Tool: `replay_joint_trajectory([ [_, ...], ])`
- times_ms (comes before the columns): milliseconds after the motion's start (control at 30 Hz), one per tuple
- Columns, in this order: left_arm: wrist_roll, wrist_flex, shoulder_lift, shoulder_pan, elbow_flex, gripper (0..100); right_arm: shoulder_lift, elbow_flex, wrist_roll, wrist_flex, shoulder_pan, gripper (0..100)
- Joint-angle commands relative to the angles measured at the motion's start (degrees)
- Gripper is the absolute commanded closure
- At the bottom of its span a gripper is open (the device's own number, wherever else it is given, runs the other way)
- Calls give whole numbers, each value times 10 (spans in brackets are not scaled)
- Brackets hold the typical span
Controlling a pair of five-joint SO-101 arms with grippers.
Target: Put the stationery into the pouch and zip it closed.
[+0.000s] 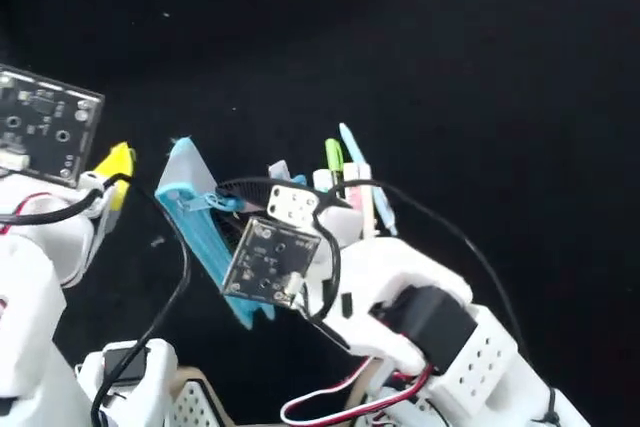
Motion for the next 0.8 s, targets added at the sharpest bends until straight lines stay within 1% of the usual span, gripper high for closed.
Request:
replay_joint_trajectory([
  [0,-20,4,4,83,0,794,-5,23,-3,-19,2,988],
  [67,-18,4,-6,114,-7,794,-5,33,-4,-26,2,988],
  [200,-21,4,-51,149,15,794,-7,36,-5,-32,2,988],
  [267,-23,4,-70,152,41,794,-7,35,-5,-32,0,988],
  [400,-70,4,-93,149,110,794,-6,35,-5,-32,-1,988],
  [467,-76,4,-97,151,130,794,-6,36,-5,-32,-1,988],
  [767,-88,0,-91,149,132,794,-5,37,-5,-31,-1,988],
])
